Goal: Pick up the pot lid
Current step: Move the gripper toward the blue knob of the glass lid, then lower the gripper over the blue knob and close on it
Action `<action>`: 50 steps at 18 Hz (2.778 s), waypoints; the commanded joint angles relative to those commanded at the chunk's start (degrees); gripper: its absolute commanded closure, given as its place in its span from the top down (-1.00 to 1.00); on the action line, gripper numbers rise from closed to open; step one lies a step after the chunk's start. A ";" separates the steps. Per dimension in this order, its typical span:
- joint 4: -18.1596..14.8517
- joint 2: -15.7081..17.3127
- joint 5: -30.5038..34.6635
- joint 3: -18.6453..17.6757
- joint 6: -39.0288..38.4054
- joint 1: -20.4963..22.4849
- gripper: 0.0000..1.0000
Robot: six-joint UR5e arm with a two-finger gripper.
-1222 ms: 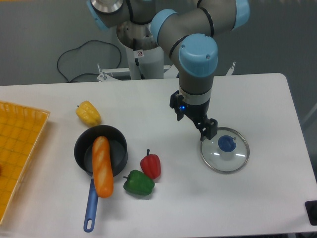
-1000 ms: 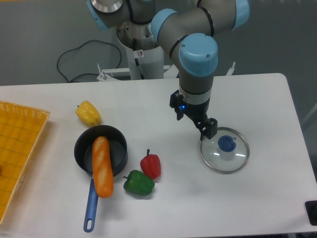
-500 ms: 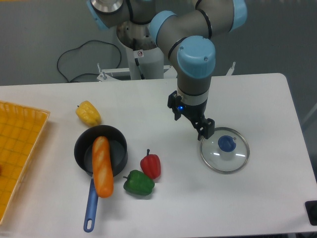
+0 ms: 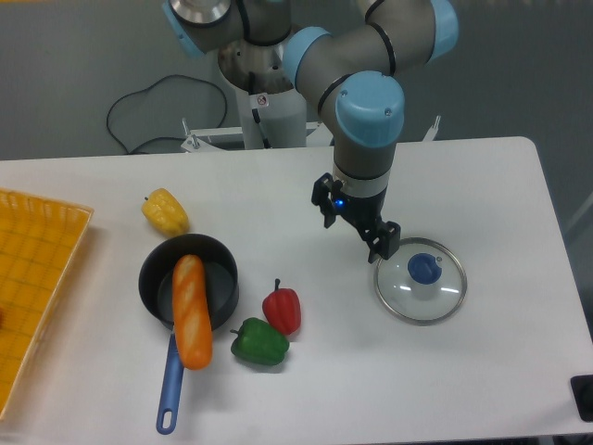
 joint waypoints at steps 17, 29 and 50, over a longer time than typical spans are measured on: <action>-0.09 -5.01 8.62 2.11 9.30 -1.50 1.00; 0.18 -6.94 8.44 3.78 21.96 3.25 1.00; 3.86 -14.94 7.91 6.94 30.32 7.91 1.00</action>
